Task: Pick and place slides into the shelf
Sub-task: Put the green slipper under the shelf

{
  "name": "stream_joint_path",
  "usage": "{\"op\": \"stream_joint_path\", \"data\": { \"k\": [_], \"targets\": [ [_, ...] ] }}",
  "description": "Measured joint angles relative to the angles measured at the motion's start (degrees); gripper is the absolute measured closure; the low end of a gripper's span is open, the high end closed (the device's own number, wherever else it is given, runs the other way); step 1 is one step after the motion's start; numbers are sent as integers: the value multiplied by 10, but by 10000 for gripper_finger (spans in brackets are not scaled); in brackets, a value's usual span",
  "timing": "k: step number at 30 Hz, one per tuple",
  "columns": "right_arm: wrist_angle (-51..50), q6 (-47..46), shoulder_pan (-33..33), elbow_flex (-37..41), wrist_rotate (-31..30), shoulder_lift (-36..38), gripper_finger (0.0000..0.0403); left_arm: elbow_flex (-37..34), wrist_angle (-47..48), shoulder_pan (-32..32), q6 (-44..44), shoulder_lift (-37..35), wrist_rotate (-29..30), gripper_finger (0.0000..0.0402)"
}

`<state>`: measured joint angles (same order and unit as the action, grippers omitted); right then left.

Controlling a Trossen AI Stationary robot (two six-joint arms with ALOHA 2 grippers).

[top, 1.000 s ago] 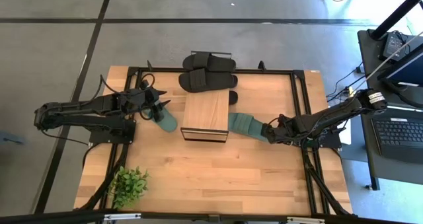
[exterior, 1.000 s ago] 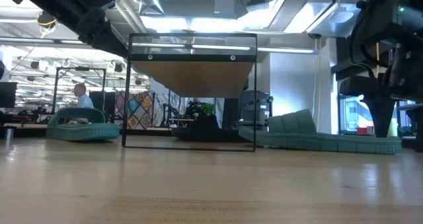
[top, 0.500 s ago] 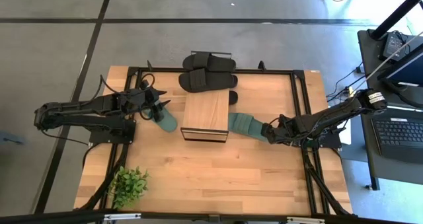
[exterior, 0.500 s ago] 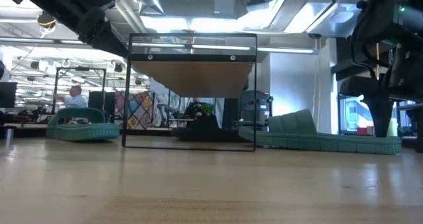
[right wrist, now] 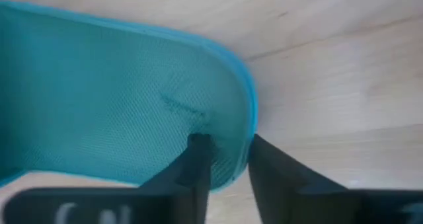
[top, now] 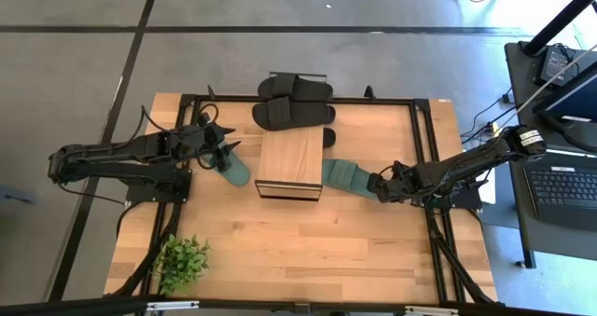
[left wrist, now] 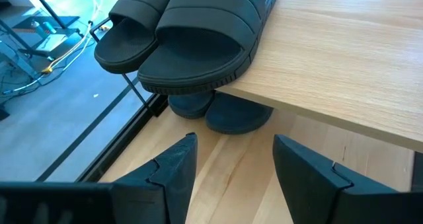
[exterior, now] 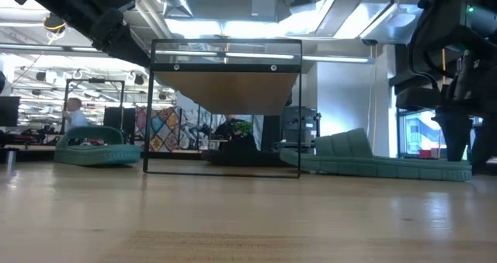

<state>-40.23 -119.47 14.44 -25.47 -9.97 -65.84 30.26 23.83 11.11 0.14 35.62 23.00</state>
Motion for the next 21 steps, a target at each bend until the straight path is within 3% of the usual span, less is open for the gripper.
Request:
{"op": "stream_joint_path", "data": {
  "k": [5,21],
  "targets": [
    [-3,37,0,0,0,0,355,0,0,0,0,0,0,212],
    [-8,47,-10,-21,-21,-2,360,0,1,0,0,0,0,212]
  ]
}}
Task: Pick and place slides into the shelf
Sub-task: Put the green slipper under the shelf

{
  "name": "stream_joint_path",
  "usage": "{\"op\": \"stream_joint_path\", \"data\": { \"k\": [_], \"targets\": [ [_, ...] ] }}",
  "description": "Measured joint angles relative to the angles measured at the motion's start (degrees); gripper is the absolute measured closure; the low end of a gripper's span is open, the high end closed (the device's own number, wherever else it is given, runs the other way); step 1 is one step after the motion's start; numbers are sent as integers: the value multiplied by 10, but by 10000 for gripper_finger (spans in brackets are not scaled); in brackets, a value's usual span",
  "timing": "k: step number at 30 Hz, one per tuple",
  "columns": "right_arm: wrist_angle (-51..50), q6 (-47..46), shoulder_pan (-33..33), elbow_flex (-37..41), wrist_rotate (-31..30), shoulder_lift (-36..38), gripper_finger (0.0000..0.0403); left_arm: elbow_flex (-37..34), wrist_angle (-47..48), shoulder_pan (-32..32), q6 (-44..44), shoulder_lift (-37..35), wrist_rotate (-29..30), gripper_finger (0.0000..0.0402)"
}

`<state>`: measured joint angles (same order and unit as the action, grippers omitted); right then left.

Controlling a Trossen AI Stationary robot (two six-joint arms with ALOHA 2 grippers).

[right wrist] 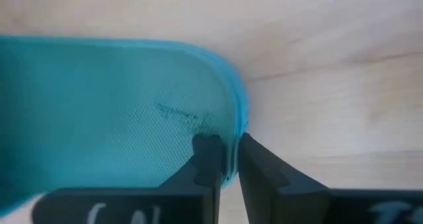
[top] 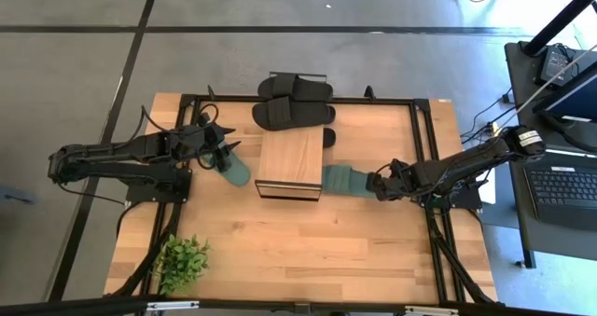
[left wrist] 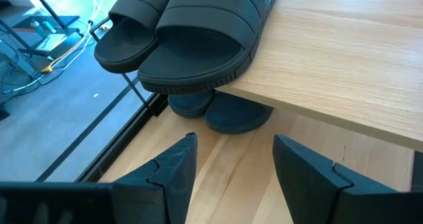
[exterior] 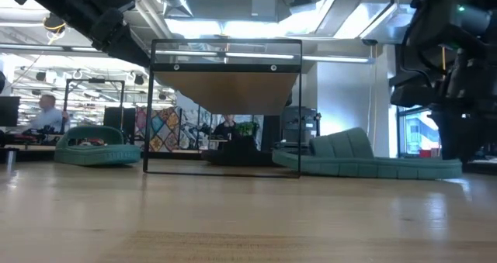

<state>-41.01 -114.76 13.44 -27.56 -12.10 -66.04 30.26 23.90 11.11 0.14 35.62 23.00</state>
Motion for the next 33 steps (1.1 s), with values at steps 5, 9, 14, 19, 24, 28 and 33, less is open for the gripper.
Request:
{"op": "stream_joint_path", "data": {
  "k": [5,9,14,19,24,28,33],
  "targets": [
    [5,13,-23,-10,-3,0,361,0,0,0,0,0,0,212],
    [10,25,-47,-15,-20,0,361,0,1,0,0,0,0,212],
    [31,66,-83,-15,-25,0,361,0,1,0,0,0,0,212],
    [84,119,-119,-15,-46,0,361,0,1,0,0,0,0,212],
    [114,154,-151,-16,-49,0,361,0,1,0,0,0,0,212],
    [139,176,-169,-16,-49,-14,361,0,1,0,0,0,0,212],
    [184,195,-182,-17,-49,-49,361,0,2,0,-1,0,0,212]
  ]
}}
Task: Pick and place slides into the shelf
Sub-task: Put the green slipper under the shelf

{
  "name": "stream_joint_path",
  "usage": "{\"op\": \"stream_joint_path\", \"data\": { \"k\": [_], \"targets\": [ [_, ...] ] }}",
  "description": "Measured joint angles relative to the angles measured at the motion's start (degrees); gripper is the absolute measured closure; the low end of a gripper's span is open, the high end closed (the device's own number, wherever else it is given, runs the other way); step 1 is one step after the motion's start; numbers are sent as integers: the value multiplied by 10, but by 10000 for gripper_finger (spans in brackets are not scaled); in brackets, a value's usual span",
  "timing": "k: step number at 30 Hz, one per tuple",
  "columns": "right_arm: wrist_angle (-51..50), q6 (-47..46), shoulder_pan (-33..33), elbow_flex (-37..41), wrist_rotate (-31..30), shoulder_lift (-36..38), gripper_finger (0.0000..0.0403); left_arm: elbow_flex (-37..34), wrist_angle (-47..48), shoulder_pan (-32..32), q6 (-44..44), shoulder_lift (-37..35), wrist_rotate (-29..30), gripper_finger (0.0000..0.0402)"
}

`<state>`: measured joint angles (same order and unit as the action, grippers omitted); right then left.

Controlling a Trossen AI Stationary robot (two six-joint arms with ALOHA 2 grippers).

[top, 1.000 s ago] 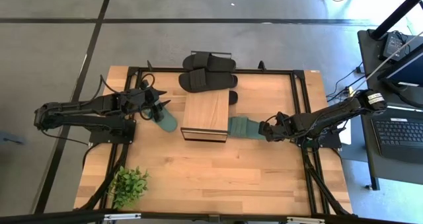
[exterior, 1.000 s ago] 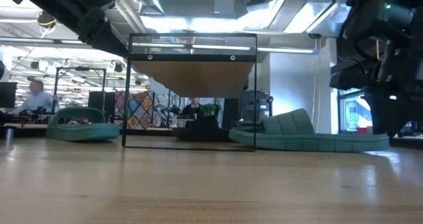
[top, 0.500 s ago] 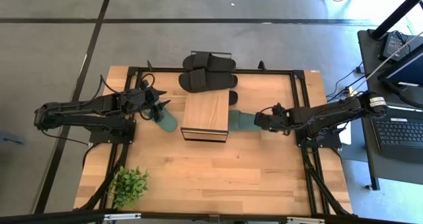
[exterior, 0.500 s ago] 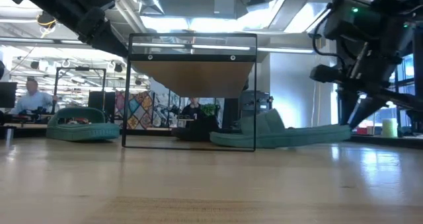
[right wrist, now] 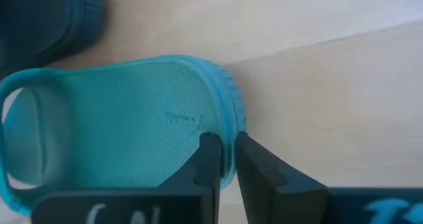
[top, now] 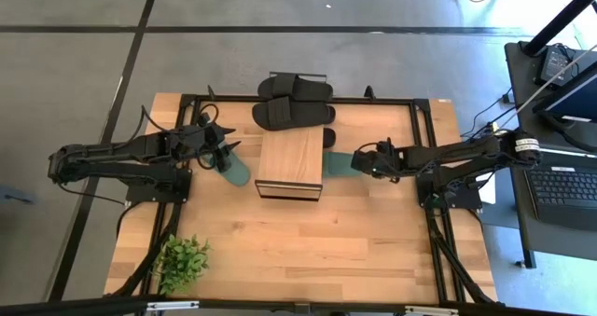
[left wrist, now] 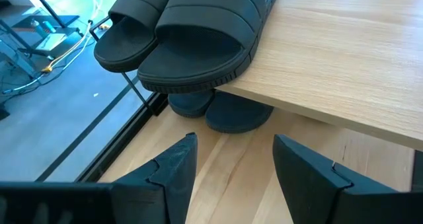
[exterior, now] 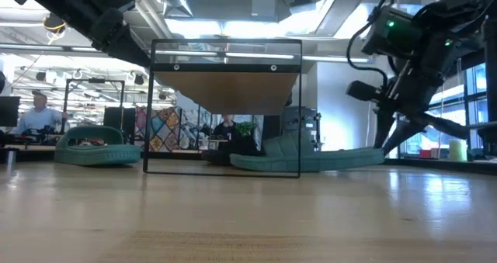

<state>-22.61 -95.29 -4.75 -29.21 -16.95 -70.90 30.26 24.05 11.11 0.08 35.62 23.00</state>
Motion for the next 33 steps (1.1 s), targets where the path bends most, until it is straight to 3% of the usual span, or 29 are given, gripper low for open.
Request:
{"op": "stream_joint_path", "data": {
  "k": [16,33],
  "targets": [
    [195,46,-11,0,0,-113,364,0,8,0,-1,0,0,212],
    [273,51,-15,-1,2,-145,364,0,8,0,-1,0,0,212]
  ]
}}
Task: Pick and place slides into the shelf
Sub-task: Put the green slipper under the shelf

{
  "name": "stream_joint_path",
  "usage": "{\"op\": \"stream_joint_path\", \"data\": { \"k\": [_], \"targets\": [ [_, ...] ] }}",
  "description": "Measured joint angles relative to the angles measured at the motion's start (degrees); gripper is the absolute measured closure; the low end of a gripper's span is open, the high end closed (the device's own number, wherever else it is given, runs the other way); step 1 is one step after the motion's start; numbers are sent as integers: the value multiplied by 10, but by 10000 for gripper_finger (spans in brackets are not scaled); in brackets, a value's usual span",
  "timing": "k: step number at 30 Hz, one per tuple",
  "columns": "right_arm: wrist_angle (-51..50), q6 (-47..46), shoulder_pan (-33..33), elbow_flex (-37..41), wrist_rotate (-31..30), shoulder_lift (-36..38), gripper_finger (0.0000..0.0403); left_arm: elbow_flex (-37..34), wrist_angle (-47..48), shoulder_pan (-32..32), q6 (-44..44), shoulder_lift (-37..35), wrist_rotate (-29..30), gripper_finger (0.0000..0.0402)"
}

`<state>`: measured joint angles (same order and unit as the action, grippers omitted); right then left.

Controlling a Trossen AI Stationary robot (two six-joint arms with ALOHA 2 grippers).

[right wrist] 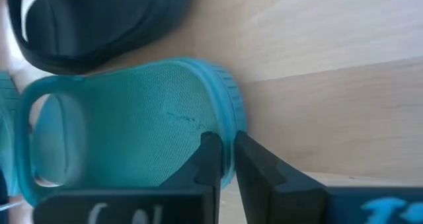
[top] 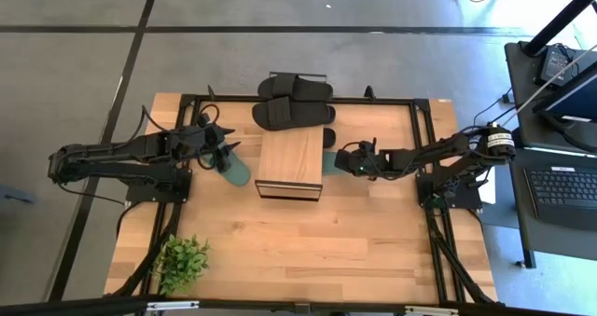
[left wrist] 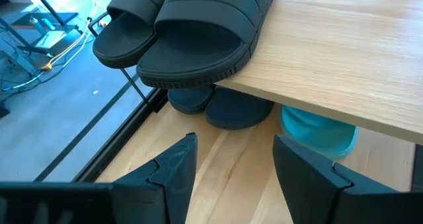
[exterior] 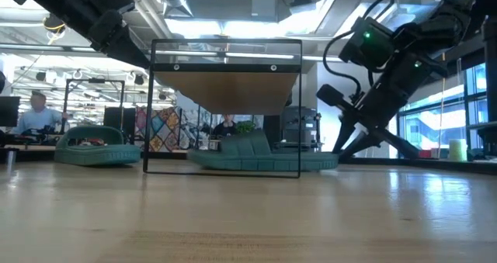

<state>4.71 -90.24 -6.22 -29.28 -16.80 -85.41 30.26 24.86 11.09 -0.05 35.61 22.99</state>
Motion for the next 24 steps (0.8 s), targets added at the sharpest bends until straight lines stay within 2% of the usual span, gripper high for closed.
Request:
{"op": "stream_joint_path", "data": {
  "k": [24],
  "targets": [
    [14,-1,0,0,-1,0,364,0,0,0,0,0,0,212]
  ]
}}
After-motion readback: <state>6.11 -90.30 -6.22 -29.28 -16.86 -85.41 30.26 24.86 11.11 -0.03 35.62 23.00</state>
